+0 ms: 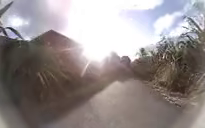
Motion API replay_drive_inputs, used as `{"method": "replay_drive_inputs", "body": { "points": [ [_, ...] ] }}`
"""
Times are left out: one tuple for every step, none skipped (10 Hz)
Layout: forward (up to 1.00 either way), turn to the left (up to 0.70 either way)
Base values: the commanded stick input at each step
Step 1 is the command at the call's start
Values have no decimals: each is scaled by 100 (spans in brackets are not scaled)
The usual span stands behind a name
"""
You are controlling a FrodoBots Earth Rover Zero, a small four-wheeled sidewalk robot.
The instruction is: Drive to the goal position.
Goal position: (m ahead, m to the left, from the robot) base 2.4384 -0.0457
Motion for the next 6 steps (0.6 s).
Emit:
{"method": "replay_drive_inputs", "body": {
  "points": [
    [50, -47],
    [50, -47],
    [50, -47],
    [50, -47],
    [50, -47],
    [50, -47]
  ]
}}
